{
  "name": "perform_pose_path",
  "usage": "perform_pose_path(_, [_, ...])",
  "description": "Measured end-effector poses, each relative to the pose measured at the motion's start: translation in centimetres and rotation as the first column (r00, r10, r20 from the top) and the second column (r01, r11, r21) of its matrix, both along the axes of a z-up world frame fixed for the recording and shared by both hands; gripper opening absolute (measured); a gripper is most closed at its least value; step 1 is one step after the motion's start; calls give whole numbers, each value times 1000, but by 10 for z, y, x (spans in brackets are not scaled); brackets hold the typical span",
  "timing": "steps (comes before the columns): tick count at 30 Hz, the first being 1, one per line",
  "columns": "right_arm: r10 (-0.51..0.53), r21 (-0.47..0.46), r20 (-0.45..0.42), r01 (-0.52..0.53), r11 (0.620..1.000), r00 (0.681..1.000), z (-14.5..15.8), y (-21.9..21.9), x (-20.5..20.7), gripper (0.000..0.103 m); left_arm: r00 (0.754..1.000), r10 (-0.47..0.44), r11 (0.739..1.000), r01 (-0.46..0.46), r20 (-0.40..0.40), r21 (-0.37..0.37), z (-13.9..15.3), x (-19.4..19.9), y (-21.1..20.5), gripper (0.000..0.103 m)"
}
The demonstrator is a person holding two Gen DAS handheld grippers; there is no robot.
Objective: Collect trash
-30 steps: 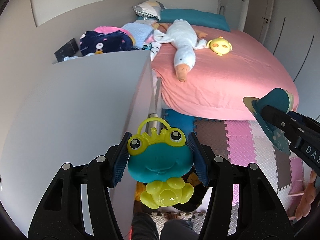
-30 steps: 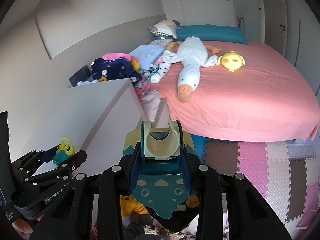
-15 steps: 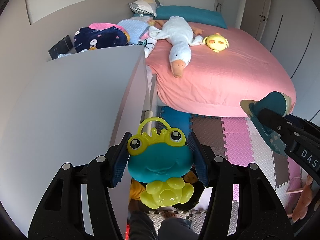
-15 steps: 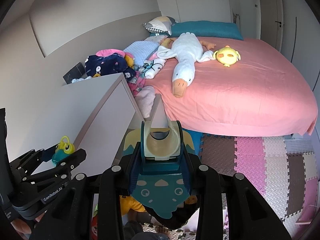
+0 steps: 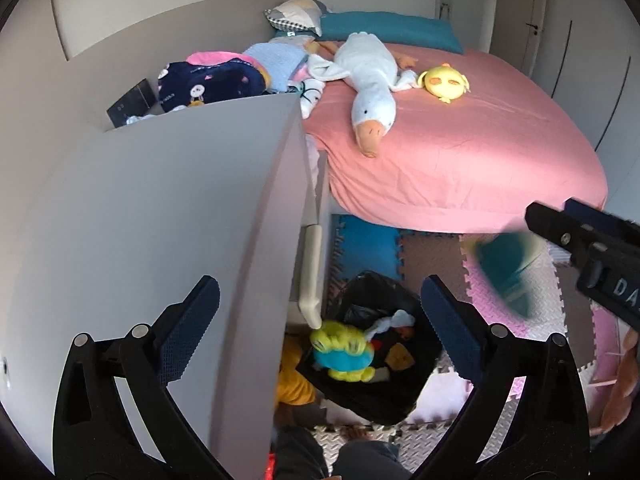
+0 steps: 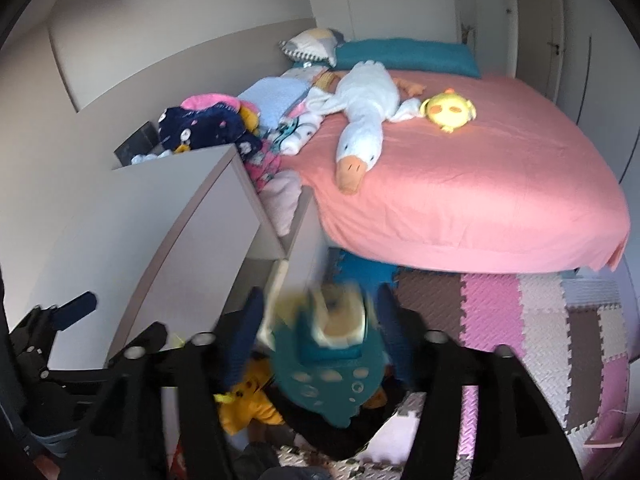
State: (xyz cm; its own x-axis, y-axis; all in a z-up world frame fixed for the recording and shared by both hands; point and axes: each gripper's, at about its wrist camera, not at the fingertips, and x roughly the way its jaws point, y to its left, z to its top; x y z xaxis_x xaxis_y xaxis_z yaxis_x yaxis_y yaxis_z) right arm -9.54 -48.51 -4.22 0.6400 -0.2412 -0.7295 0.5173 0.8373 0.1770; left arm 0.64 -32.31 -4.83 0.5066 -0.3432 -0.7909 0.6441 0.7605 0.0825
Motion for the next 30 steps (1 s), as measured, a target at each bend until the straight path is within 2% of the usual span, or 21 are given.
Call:
perform_pose_path(8, [-2,2,10,2,1000,1000,4,-1,-2,66,998,36,998,-38,-46,-49,3,10,15,97])
perform_pose_path(20, [14,10,5,-14,1000,1000,2,6,-3,67,998,65,997,-66,-21,-49,5,10,24,97])
perform_pose_path(30, [19,10,5,-19,1000,1000,0,12,-1,67,999,54,997,-54,-3,-51,8,8,25,97])
